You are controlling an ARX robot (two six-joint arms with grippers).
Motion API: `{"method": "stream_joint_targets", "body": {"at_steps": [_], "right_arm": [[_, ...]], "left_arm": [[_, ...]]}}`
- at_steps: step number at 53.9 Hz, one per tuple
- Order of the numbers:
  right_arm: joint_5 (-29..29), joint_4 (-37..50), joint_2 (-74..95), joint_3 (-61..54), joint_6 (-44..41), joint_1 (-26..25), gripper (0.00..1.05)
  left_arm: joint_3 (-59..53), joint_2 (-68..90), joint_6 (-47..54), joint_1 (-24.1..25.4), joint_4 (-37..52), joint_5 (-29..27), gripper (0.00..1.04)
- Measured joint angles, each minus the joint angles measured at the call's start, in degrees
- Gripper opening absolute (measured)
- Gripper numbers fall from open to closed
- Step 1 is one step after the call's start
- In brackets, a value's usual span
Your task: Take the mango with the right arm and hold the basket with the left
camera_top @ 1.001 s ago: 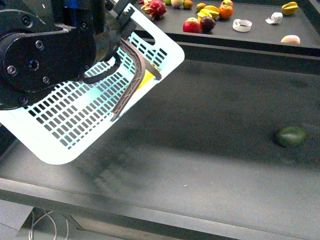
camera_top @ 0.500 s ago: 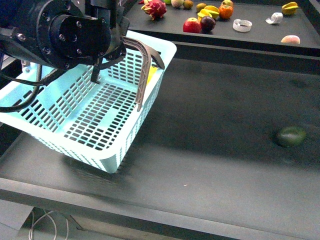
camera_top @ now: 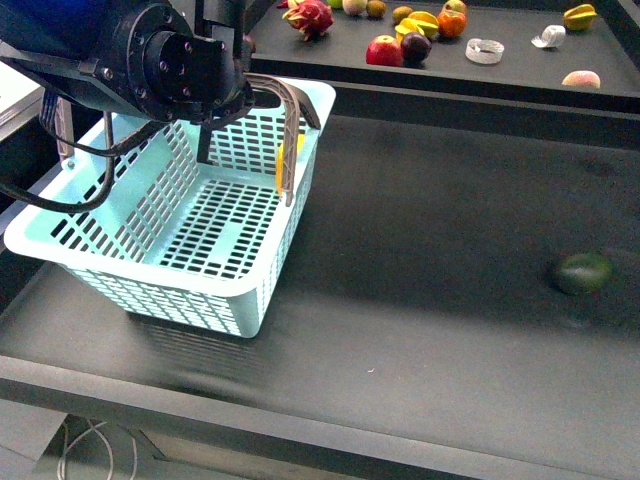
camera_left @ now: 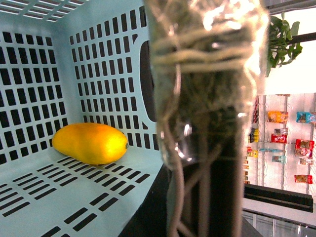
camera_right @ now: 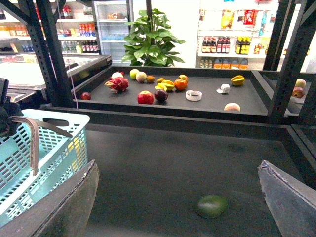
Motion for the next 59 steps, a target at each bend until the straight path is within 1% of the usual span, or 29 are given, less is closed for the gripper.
{"method": "stream_joint_targets", "body": {"at_steps": [5, 8, 15, 16, 18, 22, 26, 29, 30, 34, 35, 39, 48, 51, 59], "right_arm": [[0.0, 0.0, 0.0, 0.0, 0.0, 0.0, 0.96], [0.0, 0.0, 0.0, 0.0, 0.0, 0.0, 0.96], [0.0, 0.0, 0.0, 0.0, 0.0, 0.0, 0.96], [0.0, 0.0, 0.0, 0.0, 0.0, 0.0, 0.96], [0.0, 0.0, 0.0, 0.0, 0.0, 0.0, 0.96], [0.0, 0.0, 0.0, 0.0, 0.0, 0.0, 0.96], [0.0, 0.0, 0.0, 0.0, 0.0, 0.0, 0.96], [0.0, 0.0, 0.0, 0.0, 0.0, 0.0, 0.96], [0.0, 0.0, 0.0, 0.0, 0.0, 0.0, 0.96], [0.0, 0.0, 0.0, 0.0, 0.0, 0.0, 0.96], [0.0, 0.0, 0.0, 0.0, 0.0, 0.0, 0.96], [0.0, 0.0, 0.0, 0.0, 0.0, 0.0, 0.96], [0.0, 0.0, 0.0, 0.0, 0.0, 0.0, 0.96], [0.0, 0.0, 0.0, 0.0, 0.0, 0.0, 0.96], [0.0, 0.0, 0.0, 0.0, 0.0, 0.0, 0.96]], "left_arm": [[1.2, 0.6, -0.6, 0.0, -1.2, -0.1, 0.05], [2.2, 0.8, -0.9, 0.0, -3.3, -0.3, 0.05], [3.2, 0.9, -2.0, 0.1, -6.4, -1.3, 0.31], [3.2, 0.9, -2.0, 0.1, -6.6, -1.3, 0.33], [3.2, 0.9, -2.0, 0.2, -7.2, -1.5, 0.40], [2.5, 0.6, -1.7, 0.2, -7.1, -1.8, 0.58], [1.0, -0.3, -1.3, 0.2, -6.8, -2.1, 0.69], [-0.9, -1.6, -0.4, 0.2, -6.3, -2.5, 0.80], [-1.2, -1.9, -0.3, 0.2, -6.2, -2.6, 0.82], [-4.2, -4.4, 1.5, 0.2, -4.6, -3.1, 0.96], [-5.0, -5.2, 2.0, 0.2, -4.2, -3.1, 0.98], [-8.0, -8.2, 3.3, 0.2, -3.5, -3.7, 0.96], [-20.0, -20.2, 12.3, -0.4, 1.4, -4.8, 0.97], [-25.7, -25.3, 16.9, -1.0, 3.9, -7.3, 0.97], [-40.0, -39.2, 26.1, -1.6, 9.4, -8.9, 0.97]]}}
